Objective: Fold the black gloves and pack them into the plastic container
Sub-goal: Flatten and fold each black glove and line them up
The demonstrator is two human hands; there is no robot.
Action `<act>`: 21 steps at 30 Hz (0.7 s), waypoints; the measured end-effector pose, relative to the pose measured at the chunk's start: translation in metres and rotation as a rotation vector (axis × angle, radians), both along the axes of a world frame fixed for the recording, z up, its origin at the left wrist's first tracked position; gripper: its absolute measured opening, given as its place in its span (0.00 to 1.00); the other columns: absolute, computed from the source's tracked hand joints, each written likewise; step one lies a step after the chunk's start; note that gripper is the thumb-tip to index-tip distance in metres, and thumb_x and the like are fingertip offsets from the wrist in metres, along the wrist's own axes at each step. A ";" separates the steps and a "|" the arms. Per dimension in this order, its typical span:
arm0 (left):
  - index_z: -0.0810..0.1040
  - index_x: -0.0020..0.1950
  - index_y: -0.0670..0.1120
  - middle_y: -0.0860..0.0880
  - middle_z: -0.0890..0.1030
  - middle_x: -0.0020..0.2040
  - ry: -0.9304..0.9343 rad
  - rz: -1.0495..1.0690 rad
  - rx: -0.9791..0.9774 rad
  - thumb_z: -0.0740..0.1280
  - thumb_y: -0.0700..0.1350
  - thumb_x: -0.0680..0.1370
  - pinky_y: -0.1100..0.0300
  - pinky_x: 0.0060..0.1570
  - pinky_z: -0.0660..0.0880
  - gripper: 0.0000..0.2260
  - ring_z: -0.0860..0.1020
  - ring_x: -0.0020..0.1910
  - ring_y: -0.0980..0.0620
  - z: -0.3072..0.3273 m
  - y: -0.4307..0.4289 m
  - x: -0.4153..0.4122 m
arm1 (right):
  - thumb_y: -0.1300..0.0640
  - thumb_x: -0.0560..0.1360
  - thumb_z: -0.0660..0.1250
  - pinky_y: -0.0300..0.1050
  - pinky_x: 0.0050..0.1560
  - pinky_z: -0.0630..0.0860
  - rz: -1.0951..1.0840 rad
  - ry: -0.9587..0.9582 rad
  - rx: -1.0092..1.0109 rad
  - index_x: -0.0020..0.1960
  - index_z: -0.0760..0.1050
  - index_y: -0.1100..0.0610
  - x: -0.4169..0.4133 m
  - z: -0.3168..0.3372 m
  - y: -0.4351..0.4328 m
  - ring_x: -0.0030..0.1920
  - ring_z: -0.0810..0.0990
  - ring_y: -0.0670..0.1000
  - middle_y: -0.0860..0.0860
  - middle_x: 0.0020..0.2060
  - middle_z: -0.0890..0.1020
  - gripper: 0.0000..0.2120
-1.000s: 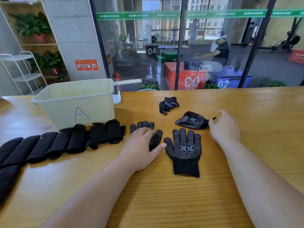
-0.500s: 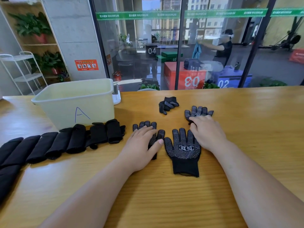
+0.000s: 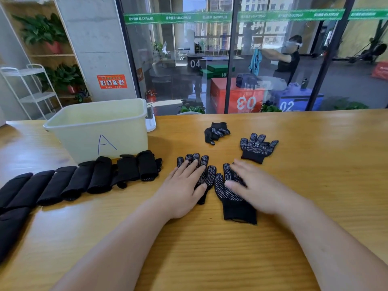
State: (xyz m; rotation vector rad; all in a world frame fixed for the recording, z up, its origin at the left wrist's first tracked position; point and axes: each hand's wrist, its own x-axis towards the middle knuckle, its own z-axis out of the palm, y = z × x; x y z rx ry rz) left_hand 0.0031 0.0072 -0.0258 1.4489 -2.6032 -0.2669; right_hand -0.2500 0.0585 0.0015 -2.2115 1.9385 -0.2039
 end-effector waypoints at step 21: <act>0.46 0.88 0.58 0.54 0.41 0.87 -0.174 -0.083 0.082 0.42 0.71 0.84 0.46 0.85 0.42 0.35 0.38 0.86 0.49 0.013 0.042 -0.003 | 0.25 0.80 0.39 0.54 0.84 0.37 0.010 0.125 0.120 0.85 0.37 0.37 0.018 -0.012 0.051 0.83 0.31 0.48 0.44 0.84 0.34 0.37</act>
